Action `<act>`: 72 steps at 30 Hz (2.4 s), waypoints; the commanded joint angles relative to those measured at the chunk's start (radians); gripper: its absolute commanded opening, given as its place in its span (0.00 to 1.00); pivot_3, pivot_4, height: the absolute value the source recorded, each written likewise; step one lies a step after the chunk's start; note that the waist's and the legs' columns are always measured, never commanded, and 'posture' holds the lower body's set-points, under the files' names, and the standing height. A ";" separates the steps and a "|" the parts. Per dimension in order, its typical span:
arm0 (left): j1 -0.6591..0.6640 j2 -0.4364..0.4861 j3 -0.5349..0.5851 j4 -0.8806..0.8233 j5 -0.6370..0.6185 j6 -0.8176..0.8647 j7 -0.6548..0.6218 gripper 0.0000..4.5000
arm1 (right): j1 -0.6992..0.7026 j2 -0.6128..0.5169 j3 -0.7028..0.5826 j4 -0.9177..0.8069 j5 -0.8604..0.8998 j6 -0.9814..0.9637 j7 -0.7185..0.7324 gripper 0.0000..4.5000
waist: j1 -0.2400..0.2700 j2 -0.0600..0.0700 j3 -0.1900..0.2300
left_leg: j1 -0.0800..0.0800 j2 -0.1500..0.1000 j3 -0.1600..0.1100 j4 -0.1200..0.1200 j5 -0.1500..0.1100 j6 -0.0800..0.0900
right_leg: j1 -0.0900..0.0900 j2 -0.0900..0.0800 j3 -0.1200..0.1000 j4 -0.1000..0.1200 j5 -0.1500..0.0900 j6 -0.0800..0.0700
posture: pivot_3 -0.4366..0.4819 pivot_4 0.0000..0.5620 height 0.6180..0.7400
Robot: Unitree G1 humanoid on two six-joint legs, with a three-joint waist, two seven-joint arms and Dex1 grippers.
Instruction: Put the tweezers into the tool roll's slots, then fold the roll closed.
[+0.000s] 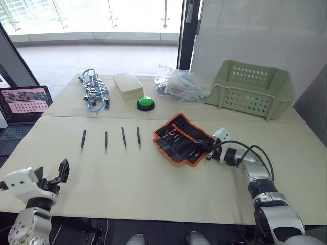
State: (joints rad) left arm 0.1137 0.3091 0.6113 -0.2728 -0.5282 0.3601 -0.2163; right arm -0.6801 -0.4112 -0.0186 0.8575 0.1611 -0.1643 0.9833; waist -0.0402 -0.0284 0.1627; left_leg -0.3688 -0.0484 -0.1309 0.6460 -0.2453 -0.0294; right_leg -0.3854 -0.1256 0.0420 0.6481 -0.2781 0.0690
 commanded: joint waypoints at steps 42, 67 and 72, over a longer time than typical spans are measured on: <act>-0.532 0.171 -0.172 0.566 0.213 0.055 0.061 0.00 | 0.068 0.022 0.006 -0.119 -0.008 0.111 -0.059 0.00 | -0.002 0.003 -0.002 | -0.001 0.001 -0.001 -0.001 0.001 -0.002 | -0.003 0.001 0.000 0.001 0.002 -0.001 | 0.48 0.27 1.00; -0.447 0.141 -0.169 0.333 0.177 0.195 0.097 0.41 | 0.065 0.015 0.012 -0.122 -0.010 0.111 -0.058 0.00 | -0.003 0.002 -0.001 | -0.001 0.001 -0.001 -0.002 0.001 -0.002 | -0.003 0.001 0.000 0.001 0.002 -0.001 | 0.48 0.27 1.00; -0.439 0.130 -0.174 0.337 0.181 0.202 0.099 0.78 | 0.063 0.017 0.013 -0.122 -0.009 0.112 -0.055 0.00 | -0.003 0.002 -0.001 | -0.001 0.001 -0.001 -0.002 0.001 -0.002 | -0.003 0.001 0.000 0.001 0.002 -0.001 | 0.48 0.27 1.00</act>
State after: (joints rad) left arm -0.3263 0.4367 0.4269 0.0906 -0.3471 0.5674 -0.1245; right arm -0.6301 -0.3916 -0.0171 0.7259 0.1632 -0.0789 0.9220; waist -0.0433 -0.0262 0.1614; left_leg -0.3696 -0.0473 -0.1317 0.6442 -0.2441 -0.0313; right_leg -0.3886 -0.1243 0.0424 0.6488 -0.2763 0.0682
